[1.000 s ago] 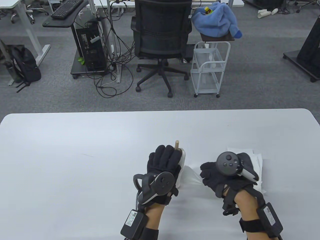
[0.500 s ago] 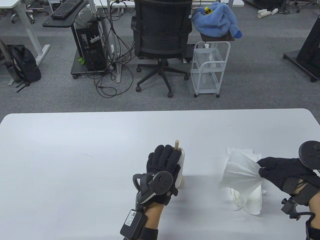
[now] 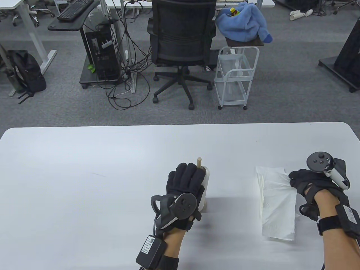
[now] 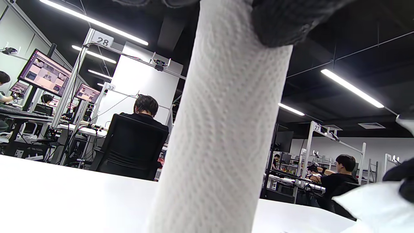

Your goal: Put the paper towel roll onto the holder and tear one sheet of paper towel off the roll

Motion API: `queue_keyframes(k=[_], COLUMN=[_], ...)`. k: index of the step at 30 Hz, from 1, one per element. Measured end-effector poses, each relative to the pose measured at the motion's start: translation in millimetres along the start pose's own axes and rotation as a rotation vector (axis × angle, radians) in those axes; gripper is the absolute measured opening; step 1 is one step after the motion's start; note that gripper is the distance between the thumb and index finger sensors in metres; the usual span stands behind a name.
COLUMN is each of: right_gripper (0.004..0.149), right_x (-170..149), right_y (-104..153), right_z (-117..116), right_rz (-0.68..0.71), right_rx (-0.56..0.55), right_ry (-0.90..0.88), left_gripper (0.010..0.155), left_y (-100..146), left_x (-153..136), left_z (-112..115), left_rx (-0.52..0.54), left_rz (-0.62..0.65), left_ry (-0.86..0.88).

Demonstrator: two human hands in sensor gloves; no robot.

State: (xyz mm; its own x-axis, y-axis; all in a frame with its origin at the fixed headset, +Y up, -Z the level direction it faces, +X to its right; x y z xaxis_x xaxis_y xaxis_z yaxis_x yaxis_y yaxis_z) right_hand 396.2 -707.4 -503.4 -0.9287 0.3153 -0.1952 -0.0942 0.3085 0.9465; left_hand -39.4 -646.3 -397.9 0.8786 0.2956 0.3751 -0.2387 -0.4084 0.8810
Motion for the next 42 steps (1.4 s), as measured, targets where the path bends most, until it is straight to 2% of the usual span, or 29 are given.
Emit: queue_keyframes(k=[7, 11, 15, 20, 25, 31, 36, 42], right_gripper=[0.038, 0.039, 0.057, 0.072, 0.073, 0.073, 0.072, 0.073], right_x=[5, 11, 17, 33, 60, 92, 120, 137], right_y=[-25, -27, -23, -3, 20, 53, 81, 107], right_z=[-23, -30, -29, -17, -10, -17, -39, -71], right_rz=[-0.009, -0.047, -0.084, -0.054, 0.039, 0.13, 0.255, 0.293], right_rx=[-0.145, -0.152, -0.16, -0.185, -0.191, -0.167, -0.239, -0.191], right_ry=[0.198, 0.29, 0.389, 0.359, 0.311, 0.19, 0.163, 0.119], left_gripper=[0.068, 0.068, 0.067, 0.068, 0.076, 0.078, 0.078, 0.076], left_y=[0, 0, 0, 0, 1, 27, 61, 92], left_x=[0, 0, 0, 0, -1, -8, -32, -59], left_z=[0, -1, -2, -5, -12, -52, -70, -69], left_rx=[0.0, -0.002, -0.005, -0.033, -0.083, 0.011, 0.033, 0.003], left_rz=[0.002, -0.004, -0.012, -0.022, -0.033, -0.058, -0.114, -0.182], left_ry=[0.002, 0.005, 0.003, -0.018, 0.062, 0.11, 0.111, 0.077])
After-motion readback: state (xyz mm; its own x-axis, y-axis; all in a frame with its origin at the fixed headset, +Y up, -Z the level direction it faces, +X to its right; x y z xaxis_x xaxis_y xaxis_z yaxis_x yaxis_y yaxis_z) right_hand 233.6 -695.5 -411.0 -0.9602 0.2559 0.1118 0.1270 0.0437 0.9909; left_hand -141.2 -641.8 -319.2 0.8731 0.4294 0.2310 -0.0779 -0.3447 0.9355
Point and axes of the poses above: the tracker on the back of each hand, its own x axis roughly to the thumb side, its own y axis roughly from the fingertips to the wrist, z = x × y, the point moved 5 cm from there along -y, roughly from the wrist to the fingertips, and after that the axes turned 2 degrees about y, right-handed, at the moved point
